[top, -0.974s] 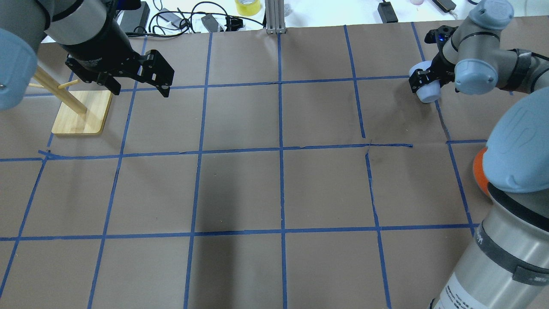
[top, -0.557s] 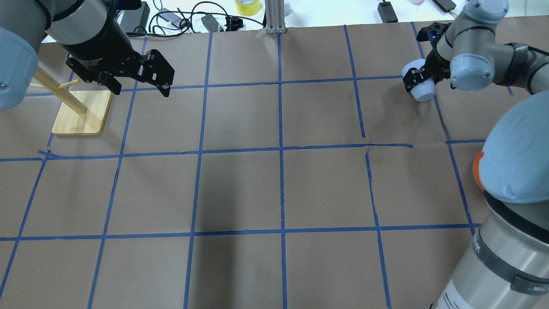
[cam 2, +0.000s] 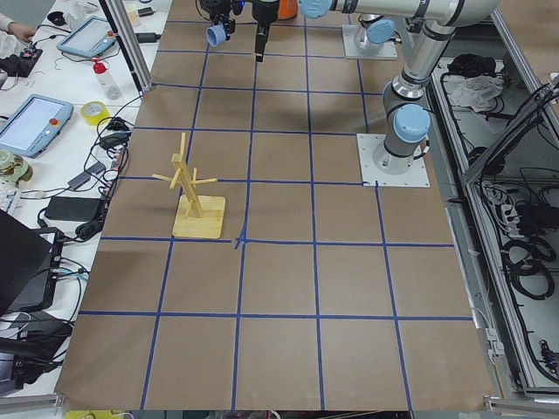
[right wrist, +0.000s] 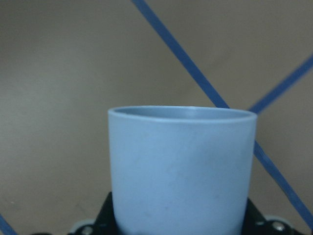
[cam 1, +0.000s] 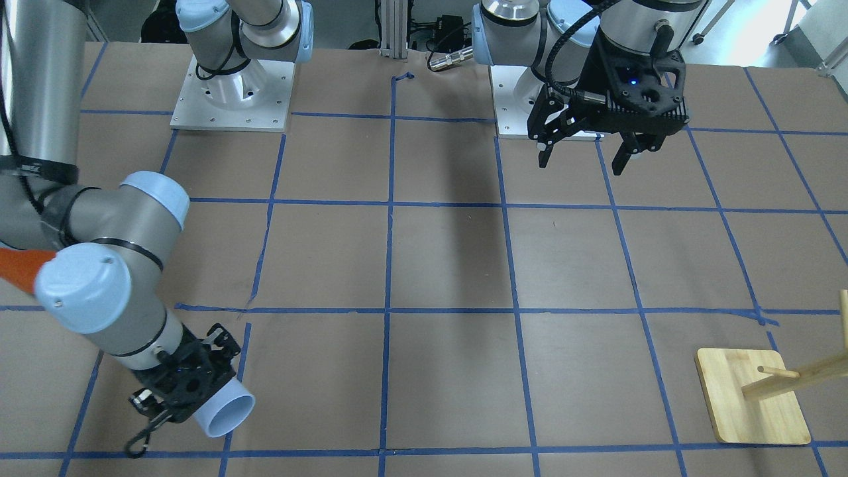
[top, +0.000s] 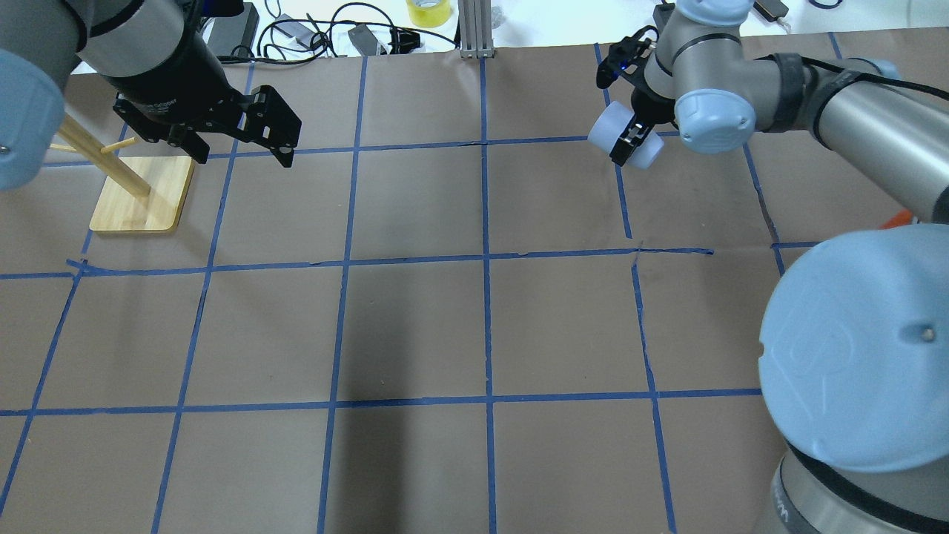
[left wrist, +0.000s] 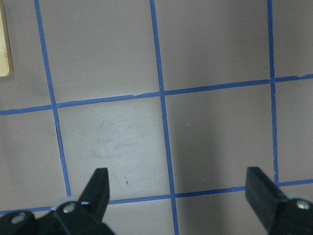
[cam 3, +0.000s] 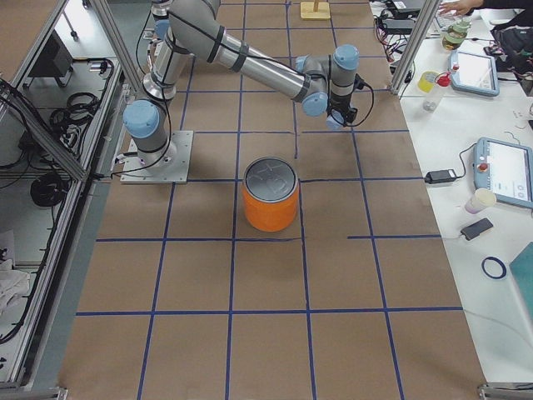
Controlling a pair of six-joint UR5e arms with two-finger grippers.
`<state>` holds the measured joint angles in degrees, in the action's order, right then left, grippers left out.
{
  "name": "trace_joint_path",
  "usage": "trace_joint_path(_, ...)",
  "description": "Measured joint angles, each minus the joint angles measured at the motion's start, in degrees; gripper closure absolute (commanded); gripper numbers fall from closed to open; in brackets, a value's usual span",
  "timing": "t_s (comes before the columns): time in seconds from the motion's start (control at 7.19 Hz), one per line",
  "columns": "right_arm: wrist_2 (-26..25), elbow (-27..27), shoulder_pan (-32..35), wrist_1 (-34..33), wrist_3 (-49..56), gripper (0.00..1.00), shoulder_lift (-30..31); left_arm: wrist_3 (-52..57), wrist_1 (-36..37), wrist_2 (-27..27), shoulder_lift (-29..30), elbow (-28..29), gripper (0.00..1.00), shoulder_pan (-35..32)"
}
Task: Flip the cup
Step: 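Carry the cup with the right gripper toward the table center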
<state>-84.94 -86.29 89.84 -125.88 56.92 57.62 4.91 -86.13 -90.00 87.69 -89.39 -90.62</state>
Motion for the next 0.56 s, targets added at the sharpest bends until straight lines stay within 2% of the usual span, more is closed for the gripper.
trace_joint_path(0.56, 2.74, -0.81, 8.7, -0.58, 23.73, 0.41, -0.25, 0.01, 0.0, 0.0, -0.05, 0.0, 0.0, 0.0)
